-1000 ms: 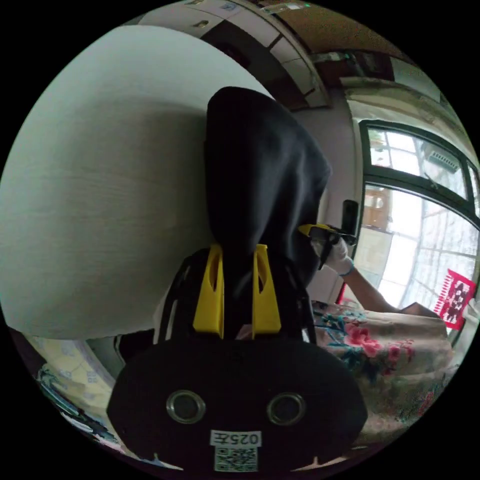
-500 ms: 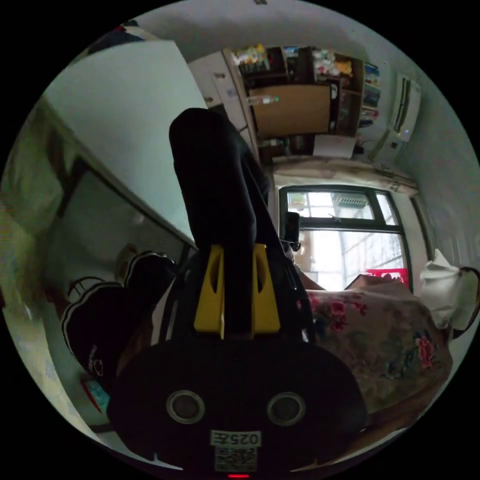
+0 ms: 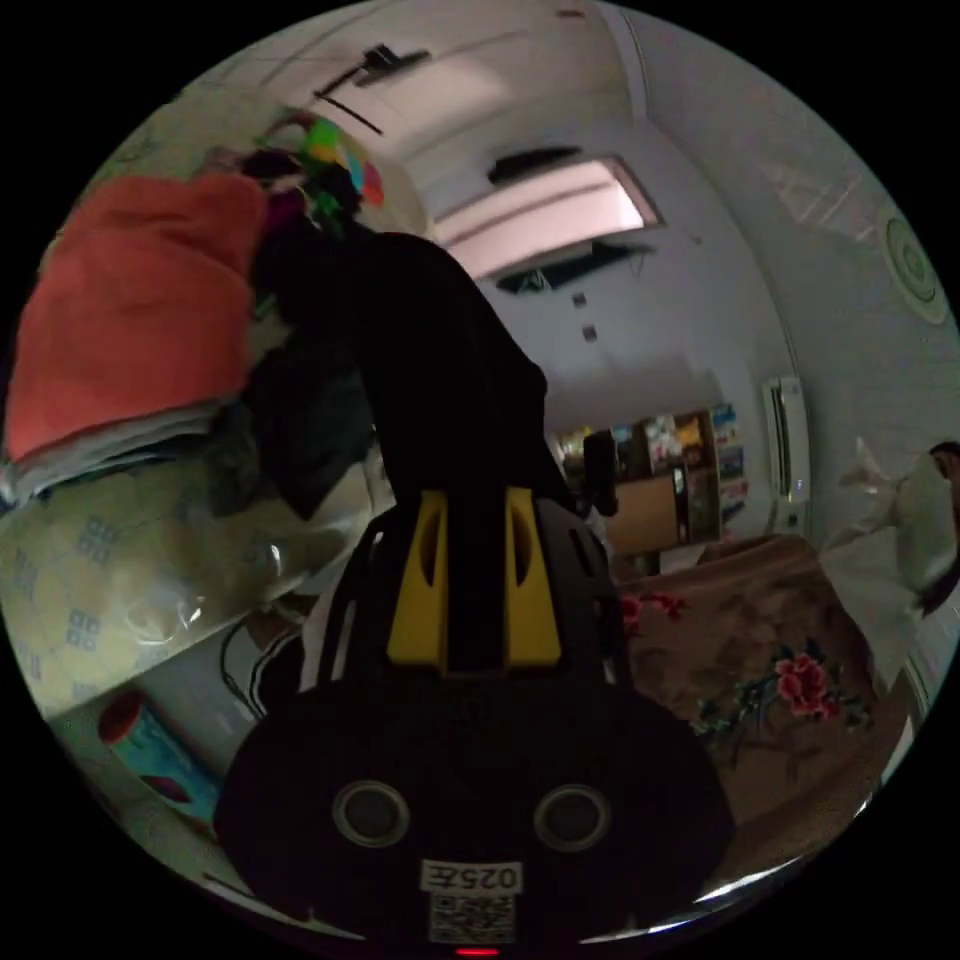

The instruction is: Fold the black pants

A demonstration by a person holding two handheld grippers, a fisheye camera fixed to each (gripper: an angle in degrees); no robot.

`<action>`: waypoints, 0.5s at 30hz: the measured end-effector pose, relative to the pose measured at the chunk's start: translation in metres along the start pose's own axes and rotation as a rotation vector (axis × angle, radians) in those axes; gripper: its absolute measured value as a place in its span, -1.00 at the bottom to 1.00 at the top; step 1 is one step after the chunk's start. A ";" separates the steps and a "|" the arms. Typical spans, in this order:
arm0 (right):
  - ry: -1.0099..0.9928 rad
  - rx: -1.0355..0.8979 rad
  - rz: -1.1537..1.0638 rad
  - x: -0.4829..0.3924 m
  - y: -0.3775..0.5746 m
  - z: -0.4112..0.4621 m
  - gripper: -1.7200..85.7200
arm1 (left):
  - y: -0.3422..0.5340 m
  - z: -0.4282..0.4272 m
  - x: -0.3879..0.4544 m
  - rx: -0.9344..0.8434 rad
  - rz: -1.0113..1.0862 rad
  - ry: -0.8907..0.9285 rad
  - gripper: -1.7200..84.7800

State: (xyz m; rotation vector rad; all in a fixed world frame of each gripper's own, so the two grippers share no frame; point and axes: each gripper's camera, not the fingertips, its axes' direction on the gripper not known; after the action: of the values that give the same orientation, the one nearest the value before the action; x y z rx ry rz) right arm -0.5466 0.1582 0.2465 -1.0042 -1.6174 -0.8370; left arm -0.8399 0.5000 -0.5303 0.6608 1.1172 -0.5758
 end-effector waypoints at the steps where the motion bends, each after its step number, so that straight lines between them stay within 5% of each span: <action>1: -0.004 -0.020 -0.026 -0.006 -0.013 0.013 -0.76 | 0.006 -0.013 0.006 0.034 -0.016 -0.005 -0.80; 8: -0.059 -0.120 -0.210 -0.101 -0.137 0.203 -0.76 | 0.037 -0.206 0.064 0.247 -0.089 -0.107 -0.82; 15: 0.020 -0.035 -0.094 -0.160 -0.220 0.378 -0.76 | -0.043 -0.339 0.063 0.108 -0.101 -0.160 -0.84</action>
State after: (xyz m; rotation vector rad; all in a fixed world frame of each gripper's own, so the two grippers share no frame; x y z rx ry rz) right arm -0.8717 0.3699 -0.0110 -0.9471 -1.6484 -0.9385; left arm -1.0589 0.7130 -0.6956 0.6415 0.9785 -0.7668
